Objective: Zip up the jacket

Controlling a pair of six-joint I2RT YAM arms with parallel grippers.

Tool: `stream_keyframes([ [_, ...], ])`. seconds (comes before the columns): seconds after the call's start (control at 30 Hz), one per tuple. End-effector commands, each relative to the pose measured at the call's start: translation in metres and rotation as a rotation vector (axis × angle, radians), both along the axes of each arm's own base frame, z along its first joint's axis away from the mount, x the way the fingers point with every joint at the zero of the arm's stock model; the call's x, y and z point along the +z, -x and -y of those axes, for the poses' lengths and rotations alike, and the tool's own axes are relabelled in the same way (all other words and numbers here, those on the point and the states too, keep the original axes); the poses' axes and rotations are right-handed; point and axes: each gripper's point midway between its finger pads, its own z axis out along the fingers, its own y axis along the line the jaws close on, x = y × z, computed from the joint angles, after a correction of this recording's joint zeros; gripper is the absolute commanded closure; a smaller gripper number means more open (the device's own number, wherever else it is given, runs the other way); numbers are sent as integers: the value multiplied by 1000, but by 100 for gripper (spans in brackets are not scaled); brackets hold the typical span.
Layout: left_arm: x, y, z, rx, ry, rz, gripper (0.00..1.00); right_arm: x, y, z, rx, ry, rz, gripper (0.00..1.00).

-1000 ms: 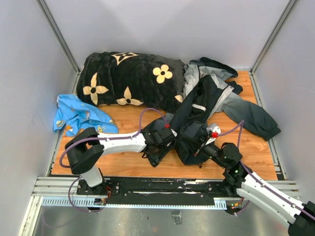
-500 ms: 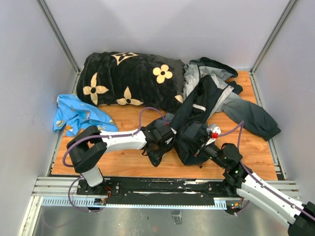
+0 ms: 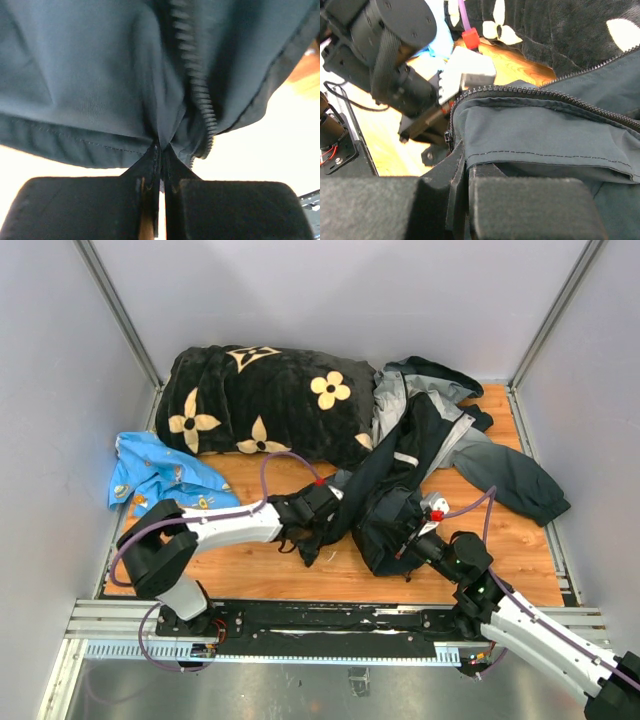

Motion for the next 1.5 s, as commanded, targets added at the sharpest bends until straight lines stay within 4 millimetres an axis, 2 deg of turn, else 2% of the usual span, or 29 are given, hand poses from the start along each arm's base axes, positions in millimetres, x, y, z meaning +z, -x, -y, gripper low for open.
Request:
stream_keyframes([
  [0.0,59,-42,-22,148,8,161,100,5,-8,9,-55,3,19,99],
  [0.07,87,-61,-37,189,-34,230,100,5,-9,11,-63,3,19,99],
  [0.2,148,-102,-84,315,-169,393,100,6,-9,11,-68,10,13,99],
  [0.27,184,-120,-106,406,-154,463,100,7,-9,11,-67,12,12,99],
  [0.33,211,-132,-123,494,-82,511,100,8,-10,12,-73,11,11,99],
  [0.37,221,-135,-126,525,-25,529,100,8,-10,13,-78,9,10,99],
  [0.43,230,-136,-110,512,115,537,100,8,-12,13,-88,9,5,99],
  [0.63,204,-107,-53,430,471,356,100,11,-11,8,-64,1,-13,99],
  [0.87,196,-75,-17,432,812,203,100,11,-10,5,-58,-35,-57,99],
  [0.93,187,-67,-11,438,865,147,100,11,-8,3,-44,-42,-66,99],
  [1.13,179,-52,3,447,1026,54,100,12,-5,-4,-12,-71,-118,99],
  [1.47,180,-43,6,465,1184,93,100,16,2,-23,63,-153,-249,99],
])
